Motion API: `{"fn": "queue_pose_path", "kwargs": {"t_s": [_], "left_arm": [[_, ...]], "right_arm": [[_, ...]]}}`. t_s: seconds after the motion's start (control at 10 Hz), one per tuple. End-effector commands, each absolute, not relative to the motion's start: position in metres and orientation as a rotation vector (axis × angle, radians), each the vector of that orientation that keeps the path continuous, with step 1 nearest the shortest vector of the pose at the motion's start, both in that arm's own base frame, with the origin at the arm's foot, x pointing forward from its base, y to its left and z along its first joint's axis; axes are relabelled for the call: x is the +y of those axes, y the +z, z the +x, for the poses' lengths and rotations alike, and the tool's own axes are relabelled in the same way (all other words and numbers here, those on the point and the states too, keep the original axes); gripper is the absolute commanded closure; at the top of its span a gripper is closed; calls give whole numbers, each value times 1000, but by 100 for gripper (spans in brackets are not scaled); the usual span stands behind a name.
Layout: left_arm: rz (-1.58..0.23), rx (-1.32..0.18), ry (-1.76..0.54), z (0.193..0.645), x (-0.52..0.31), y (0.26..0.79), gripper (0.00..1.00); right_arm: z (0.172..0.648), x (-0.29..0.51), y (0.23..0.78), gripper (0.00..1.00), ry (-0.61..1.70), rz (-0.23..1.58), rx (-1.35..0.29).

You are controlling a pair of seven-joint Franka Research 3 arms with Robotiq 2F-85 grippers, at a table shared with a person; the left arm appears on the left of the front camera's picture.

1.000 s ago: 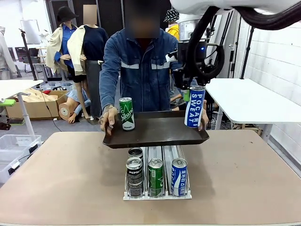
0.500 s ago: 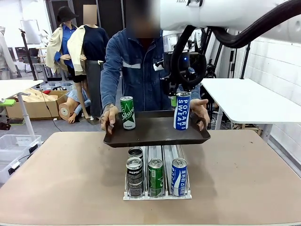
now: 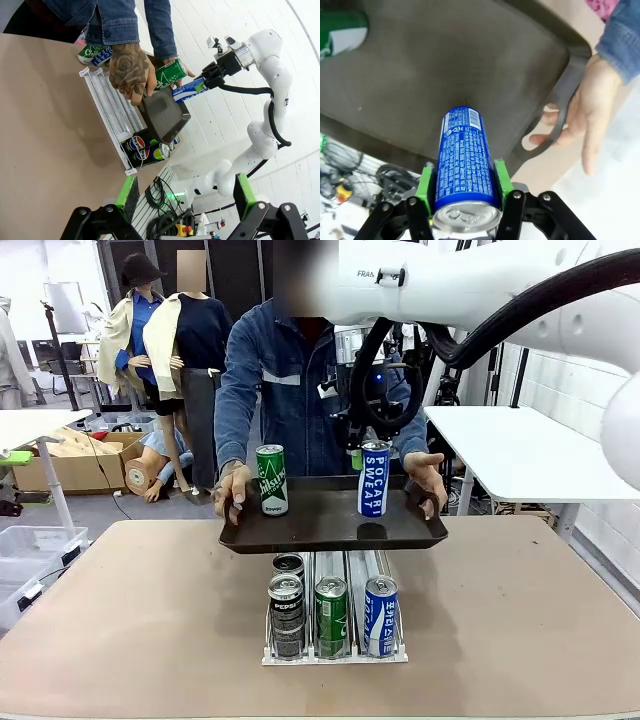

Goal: Retrieve and hand over the desired beverage to the person.
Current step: Place the picked can on the Handle tray extended by the person.

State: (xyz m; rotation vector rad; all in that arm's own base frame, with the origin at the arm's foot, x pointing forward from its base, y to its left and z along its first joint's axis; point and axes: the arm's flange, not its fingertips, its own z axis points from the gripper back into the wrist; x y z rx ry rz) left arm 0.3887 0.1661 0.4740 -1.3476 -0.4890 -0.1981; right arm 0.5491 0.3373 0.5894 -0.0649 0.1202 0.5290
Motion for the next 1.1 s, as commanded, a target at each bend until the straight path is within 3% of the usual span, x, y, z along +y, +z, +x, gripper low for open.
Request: {"fn": "queue_pose_path", "kwargs": {"t_s": [0.0,1.0], "left_arm": [[-1350,-497,-200,387,167,475,0],[-1350,-497,-200,387,167,475,0]], "right_arm": [[573,351,601,80,507,-94,124],[596,353,572,80,496,-70,169]]}}
